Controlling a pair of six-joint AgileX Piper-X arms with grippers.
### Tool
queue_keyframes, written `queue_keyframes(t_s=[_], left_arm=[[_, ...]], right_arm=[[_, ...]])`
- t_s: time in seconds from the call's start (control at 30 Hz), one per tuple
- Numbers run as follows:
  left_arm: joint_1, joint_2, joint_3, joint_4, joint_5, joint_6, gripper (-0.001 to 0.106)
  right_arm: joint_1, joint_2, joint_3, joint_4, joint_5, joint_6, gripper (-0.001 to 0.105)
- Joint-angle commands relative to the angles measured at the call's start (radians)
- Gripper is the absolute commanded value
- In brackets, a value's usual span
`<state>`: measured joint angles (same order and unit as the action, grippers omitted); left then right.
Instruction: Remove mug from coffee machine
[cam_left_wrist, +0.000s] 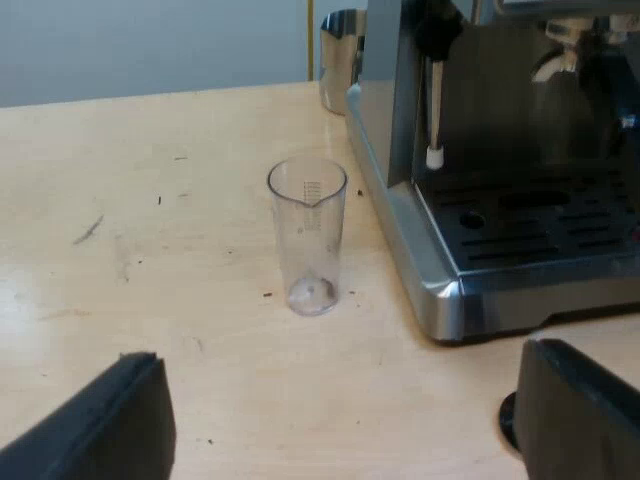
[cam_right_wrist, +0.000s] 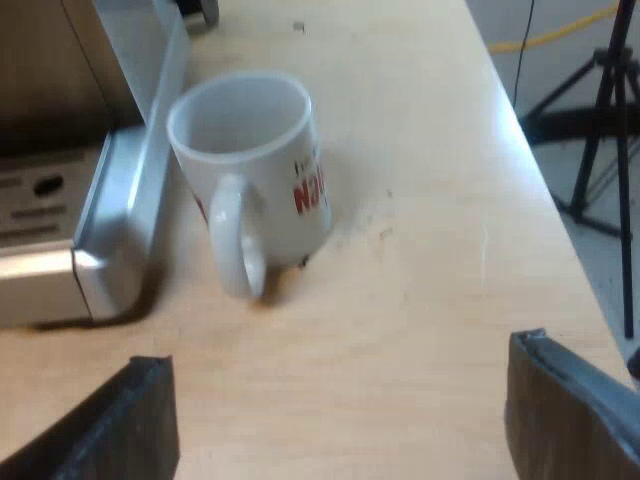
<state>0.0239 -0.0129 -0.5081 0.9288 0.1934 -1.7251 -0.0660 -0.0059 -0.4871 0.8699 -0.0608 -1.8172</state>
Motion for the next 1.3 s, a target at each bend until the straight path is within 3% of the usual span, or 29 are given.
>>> queue_keyframes(t_s=[0.03,0.2,1.3], left_arm=[[-0.003,-0.039,0.015,-0.015,-0.012,0.01,0.072],[-0.003,-0.037,0.046,-0.012,-0.005,0.01,0.072],[-0.047,-0.04,0.047,-0.013,0.005,0.034,0.072]], right_arm=[[0.001,-0.047,0.015,0.012,-0.003,-0.003,0.069],[0.001,-0.047,0.026,0.036,-0.003,-0.003,0.069],[0.001,-0.047,0.026,0.033,-0.003,-0.003,0.069]])
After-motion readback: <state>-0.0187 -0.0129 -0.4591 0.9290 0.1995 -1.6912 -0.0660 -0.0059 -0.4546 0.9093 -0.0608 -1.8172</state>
